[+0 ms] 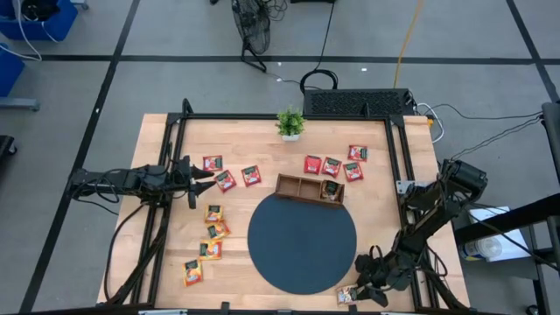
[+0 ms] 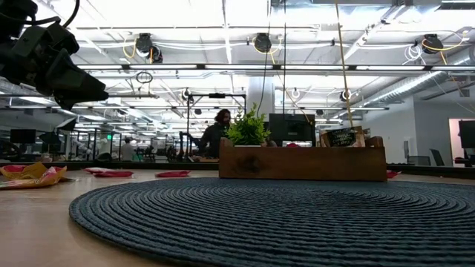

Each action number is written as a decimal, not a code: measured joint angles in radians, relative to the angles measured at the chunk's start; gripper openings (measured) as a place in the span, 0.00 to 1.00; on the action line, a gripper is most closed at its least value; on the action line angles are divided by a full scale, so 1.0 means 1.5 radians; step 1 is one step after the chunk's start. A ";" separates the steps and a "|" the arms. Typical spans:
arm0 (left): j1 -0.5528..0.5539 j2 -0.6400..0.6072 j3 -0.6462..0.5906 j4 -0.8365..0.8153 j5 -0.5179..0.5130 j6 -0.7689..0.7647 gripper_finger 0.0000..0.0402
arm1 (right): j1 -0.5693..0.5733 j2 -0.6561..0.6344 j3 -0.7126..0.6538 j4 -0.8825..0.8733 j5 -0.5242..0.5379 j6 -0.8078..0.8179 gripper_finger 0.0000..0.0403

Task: Pick & Place Tea
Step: Put the brown tea bag into the right slot of the wooden organizer

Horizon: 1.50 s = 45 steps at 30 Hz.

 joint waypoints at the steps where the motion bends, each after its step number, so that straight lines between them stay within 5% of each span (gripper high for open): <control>1: 0.000 0.000 0.000 0.000 0.000 0.000 0.40 | -0.003 0.004 0.000 0.001 0.000 -0.004 0.52; 8: 0.000 0.000 0.000 0.000 0.000 0.000 0.40 | -0.023 0.033 0.000 0.004 0.001 -0.012 0.45; 18: 0.000 0.000 0.000 0.000 0.000 0.000 0.40 | -0.023 0.045 0.000 0.028 -0.001 -0.075 0.17; 22: 0.000 0.000 0.000 0.000 0.000 0.000 0.40 | -0.023 0.042 0.000 0.056 0.003 -0.148 0.03; 29: 0.000 0.000 0.000 0.000 0.000 0.000 0.40 | -0.057 -0.028 0.030 0.064 0.068 -0.346 0.00; 36: 0.000 0.000 0.000 0.004 0.000 0.000 0.40 | -0.150 -0.162 0.192 -0.305 0.085 -0.550 0.00; 40: 0.000 0.000 0.000 0.005 0.000 0.000 0.40 | -0.241 -0.199 0.313 -0.638 0.167 -0.540 0.00; 45: 0.000 0.000 0.000 0.005 0.000 0.000 0.40 | -0.393 -0.196 0.444 -0.946 0.177 -0.539 0.00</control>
